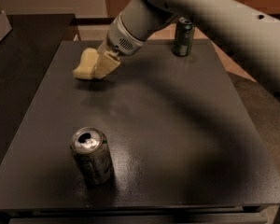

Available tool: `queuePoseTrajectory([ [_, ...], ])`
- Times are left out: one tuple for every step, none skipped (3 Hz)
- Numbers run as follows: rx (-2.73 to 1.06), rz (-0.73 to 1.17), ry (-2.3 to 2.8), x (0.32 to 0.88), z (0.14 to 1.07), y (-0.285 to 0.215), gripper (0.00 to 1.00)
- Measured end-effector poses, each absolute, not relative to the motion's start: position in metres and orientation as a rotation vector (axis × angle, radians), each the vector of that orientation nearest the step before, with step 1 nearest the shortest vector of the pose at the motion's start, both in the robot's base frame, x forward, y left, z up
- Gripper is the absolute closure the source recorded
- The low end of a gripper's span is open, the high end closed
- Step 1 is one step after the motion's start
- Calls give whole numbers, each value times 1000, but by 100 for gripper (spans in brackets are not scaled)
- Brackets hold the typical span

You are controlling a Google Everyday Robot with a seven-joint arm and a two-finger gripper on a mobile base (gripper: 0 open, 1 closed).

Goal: Move sponge near 7up can

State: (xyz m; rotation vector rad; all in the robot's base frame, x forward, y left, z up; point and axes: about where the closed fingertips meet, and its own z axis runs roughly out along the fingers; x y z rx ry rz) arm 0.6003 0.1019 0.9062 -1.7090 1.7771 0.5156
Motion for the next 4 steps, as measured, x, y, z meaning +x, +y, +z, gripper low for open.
queuePoseTrajectory([
  [-1780, 506, 1759, 566, 907, 69, 100],
  [-1834, 505, 1752, 534, 902, 42, 100],
  [-1877, 508, 1761, 506, 892, 21, 100],
  [-1907, 517, 1770, 485, 882, 6, 100],
])
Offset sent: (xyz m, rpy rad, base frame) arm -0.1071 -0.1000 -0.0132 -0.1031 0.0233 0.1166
